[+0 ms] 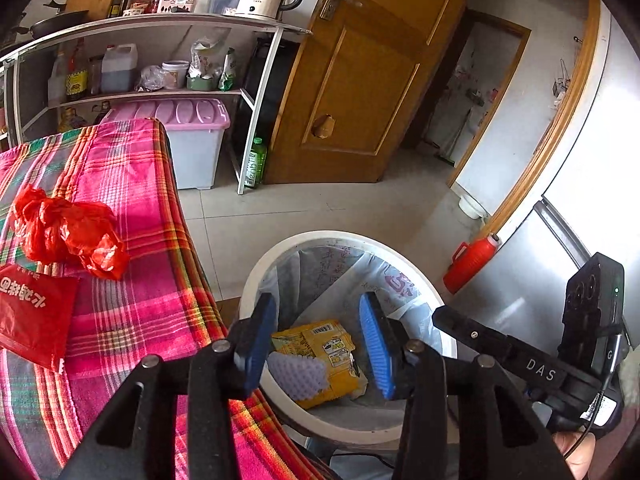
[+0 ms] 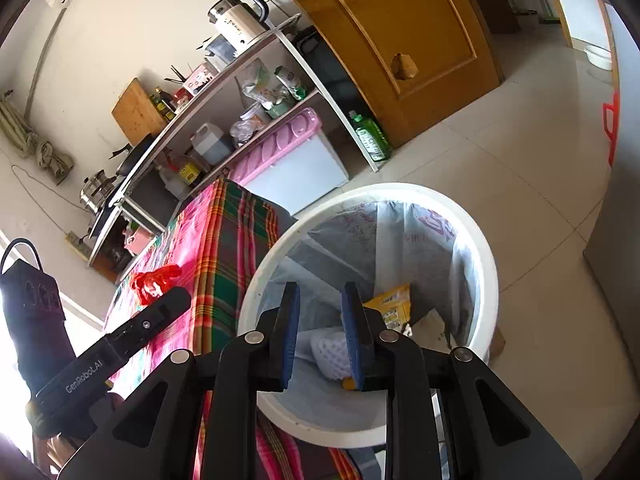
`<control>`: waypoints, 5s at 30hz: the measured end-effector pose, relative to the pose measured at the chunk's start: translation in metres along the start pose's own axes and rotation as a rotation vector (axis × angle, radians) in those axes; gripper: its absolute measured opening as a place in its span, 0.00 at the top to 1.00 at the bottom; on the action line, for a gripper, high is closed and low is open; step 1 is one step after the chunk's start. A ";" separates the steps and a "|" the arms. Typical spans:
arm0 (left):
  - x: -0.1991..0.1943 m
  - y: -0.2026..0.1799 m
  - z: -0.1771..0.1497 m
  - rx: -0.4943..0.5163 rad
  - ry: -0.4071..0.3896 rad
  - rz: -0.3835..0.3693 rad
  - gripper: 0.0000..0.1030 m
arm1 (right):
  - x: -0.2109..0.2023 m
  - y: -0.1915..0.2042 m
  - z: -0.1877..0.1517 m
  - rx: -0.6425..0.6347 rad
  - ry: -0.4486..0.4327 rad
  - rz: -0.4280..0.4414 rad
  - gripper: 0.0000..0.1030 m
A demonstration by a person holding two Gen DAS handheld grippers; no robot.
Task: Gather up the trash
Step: 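Move both tools back over the table toward the gold candy bar, then grasp the gold candy bar with the left tool while the right tool grasps the red printed packet, then carry the candy bar and red packet over the bin and open both tools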
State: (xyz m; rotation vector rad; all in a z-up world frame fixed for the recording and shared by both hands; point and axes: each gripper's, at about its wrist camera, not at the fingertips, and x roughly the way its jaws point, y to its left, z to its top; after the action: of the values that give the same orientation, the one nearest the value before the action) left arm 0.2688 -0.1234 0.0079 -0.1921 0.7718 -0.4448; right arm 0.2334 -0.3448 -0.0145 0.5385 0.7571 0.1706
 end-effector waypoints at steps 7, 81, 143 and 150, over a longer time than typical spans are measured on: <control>-0.046 0.008 -0.008 0.023 -0.090 0.023 0.52 | -0.017 0.038 -0.006 -0.117 -0.054 0.042 0.78; -0.157 0.294 -0.048 -0.213 0.000 0.579 0.79 | 0.137 0.265 -0.099 -0.934 0.278 0.152 0.47; -0.182 0.195 -0.062 -0.183 -0.146 0.324 0.81 | 0.089 0.246 -0.079 -0.831 0.158 0.108 0.99; -0.176 0.168 -0.057 -0.140 -0.141 0.298 0.81 | 0.073 0.237 -0.073 -0.793 0.134 0.118 1.00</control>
State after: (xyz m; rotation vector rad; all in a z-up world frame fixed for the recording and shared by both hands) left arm 0.1706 0.1064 0.0237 -0.2319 0.6795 -0.0935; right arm 0.2457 -0.0888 0.0213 -0.1862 0.7199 0.5899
